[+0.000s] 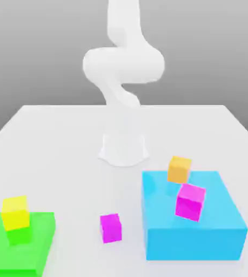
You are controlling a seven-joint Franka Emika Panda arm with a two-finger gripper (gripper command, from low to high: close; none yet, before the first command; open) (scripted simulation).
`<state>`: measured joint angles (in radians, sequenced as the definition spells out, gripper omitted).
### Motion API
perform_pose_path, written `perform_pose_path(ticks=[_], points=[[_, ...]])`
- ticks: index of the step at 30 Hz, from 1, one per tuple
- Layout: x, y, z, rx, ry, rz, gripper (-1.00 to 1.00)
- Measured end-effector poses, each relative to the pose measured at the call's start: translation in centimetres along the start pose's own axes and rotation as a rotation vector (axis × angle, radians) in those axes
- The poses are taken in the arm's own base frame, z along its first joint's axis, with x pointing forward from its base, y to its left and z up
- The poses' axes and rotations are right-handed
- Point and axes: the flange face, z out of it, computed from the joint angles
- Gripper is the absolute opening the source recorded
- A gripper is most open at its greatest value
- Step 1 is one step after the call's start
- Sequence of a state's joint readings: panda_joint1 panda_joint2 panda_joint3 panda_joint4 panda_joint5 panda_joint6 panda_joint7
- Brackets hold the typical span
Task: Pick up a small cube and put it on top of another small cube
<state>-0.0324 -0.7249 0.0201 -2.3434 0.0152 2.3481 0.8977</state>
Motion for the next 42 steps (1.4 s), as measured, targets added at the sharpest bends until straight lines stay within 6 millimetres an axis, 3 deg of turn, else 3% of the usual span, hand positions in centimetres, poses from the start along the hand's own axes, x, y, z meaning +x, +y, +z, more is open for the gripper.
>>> perform_pose_path(ticks=[5,10,15,19,25,32,33,39,42], points=[[-1.3,2.7,10.2,-0.132,-0.060,0.232,0.00],[-3.7,6.9,18.9,-0.271,-0.095,0.456,0.00],[-7.1,12.4,26.1,-0.419,-0.108,0.678,0.00],[-10.4,17.4,30.6,-0.543,-0.102,0.853,0.00],[-16.1,25.5,34.9,-0.738,-0.060,1.114,0.00],[-19.6,29.6,39.6,-0.772,-0.052,1.153,0.00],[-19.9,30.0,40.1,-0.772,-0.052,1.152,-1.00],[-20.1,30.2,40.4,-0.770,-0.052,1.152,-1.00],[-19.3,29.2,39.2,-0.770,-0.052,1.153,-1.00]])
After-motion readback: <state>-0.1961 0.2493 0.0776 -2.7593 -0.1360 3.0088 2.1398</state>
